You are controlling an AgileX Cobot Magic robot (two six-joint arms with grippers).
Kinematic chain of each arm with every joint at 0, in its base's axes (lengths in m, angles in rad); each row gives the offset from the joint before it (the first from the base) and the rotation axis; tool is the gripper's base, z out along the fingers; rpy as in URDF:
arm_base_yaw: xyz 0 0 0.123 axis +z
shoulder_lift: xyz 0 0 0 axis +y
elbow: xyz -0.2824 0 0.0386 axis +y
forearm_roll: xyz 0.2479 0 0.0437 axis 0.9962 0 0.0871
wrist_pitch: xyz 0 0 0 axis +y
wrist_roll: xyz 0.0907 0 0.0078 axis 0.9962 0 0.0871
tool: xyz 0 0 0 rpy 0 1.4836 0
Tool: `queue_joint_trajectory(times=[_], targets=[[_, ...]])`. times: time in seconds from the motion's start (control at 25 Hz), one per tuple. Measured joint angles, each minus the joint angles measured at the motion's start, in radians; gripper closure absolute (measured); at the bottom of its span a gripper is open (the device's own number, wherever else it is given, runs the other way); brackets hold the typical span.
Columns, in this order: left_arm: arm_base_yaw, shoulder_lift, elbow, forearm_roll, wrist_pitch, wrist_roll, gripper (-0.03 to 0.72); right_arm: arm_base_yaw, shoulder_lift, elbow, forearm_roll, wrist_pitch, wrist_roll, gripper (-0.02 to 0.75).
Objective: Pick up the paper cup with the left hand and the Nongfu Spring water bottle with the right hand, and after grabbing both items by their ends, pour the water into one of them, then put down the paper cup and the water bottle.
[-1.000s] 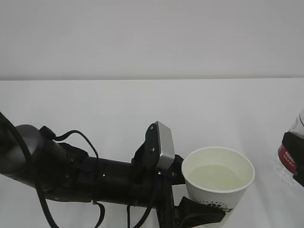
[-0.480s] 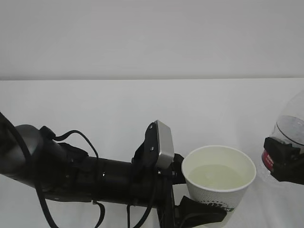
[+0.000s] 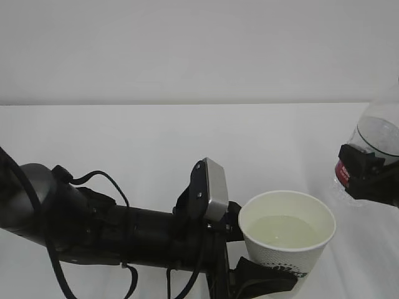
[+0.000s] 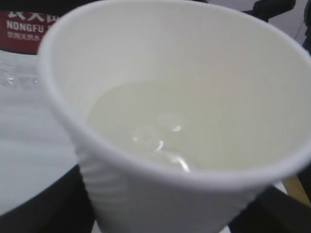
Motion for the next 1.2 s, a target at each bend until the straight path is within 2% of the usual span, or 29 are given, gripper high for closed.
queue_joint_trajectory(times=[0.6, 1.2], targets=[[0.000, 0.000, 0.000, 0.000, 0.000, 0.000, 0.150, 0.000, 0.177, -0.189, 0.002, -0.002, -0.002, 0.289], [0.000, 0.000, 0.000, -0.004, -0.002, 0.000, 0.150, 0.000, 0.289, -0.259, 0.034, -0.004, -0.002, 0.289]])
